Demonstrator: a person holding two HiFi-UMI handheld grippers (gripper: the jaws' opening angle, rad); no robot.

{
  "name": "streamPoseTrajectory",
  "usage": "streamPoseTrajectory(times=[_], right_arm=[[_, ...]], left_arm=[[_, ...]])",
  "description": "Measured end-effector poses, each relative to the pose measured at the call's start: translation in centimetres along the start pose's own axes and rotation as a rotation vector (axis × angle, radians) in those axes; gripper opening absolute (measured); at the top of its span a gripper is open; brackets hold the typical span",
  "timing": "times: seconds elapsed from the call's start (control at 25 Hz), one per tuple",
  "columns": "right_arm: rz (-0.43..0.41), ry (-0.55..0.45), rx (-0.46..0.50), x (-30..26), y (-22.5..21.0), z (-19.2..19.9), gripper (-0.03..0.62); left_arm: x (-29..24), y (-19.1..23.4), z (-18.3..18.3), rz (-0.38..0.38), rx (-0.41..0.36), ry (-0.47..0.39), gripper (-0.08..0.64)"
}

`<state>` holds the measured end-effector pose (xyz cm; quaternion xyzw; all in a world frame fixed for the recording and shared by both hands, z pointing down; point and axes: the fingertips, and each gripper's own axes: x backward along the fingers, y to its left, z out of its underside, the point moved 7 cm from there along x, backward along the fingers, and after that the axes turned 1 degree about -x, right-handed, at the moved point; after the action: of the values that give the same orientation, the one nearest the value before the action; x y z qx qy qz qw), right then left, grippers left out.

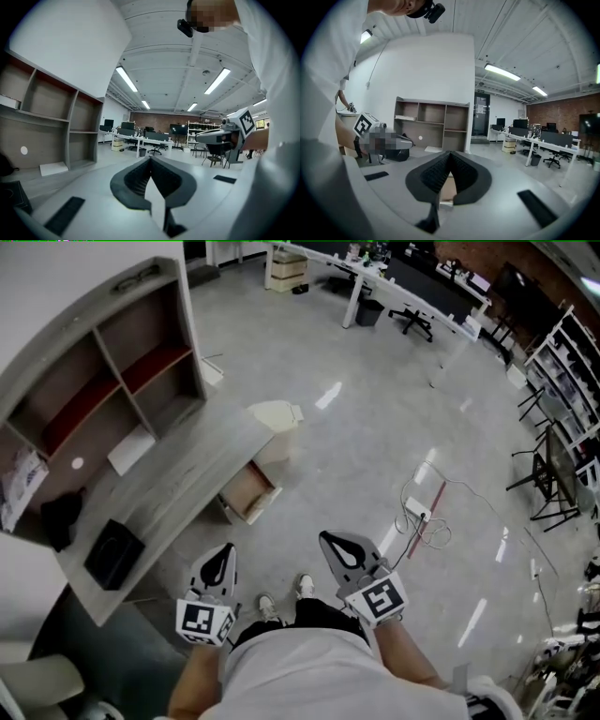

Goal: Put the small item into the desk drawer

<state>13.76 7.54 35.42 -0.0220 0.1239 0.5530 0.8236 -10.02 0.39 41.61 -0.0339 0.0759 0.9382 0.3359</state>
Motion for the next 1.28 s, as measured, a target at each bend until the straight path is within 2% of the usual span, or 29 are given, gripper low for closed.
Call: streamPoseTrajectory(times=[0.32, 0.52, 0.8, 1.04, 1.28], right_arm=[[-0.122, -0.033, 0.025, -4.4, -6.5, -1.0, 0.021], [-0.21, -0.005, 0.062, -7.1, -8.8, -0.1, 0.021], [-0.34, 0.116, 0.099, -10.5, -8.5, 3.6, 0.021], [-0.481, 0.157, 0.241, -15.0, -6.4, 7.7, 0.023], [-0.528, 0.254, 0.326, -18.5, -5.6, 13.4, 0.029]], left_arm=[[-4.2, 0.2, -2.4, -0.114, -0.018, -0.006, 0.018], [-5.8, 1.3, -2.7, -0.209, -0.021, -0.008, 0.018], [-5.2, 2.4, -0.1, -0.316, 0.038, 0.03, 0.018], [-5.7, 3.7, 3.2, -0.383, 0.114, 0.032, 0.018], [-5.4, 4.6, 6.3, -0.405, 0.129, 0.072, 0.018]])
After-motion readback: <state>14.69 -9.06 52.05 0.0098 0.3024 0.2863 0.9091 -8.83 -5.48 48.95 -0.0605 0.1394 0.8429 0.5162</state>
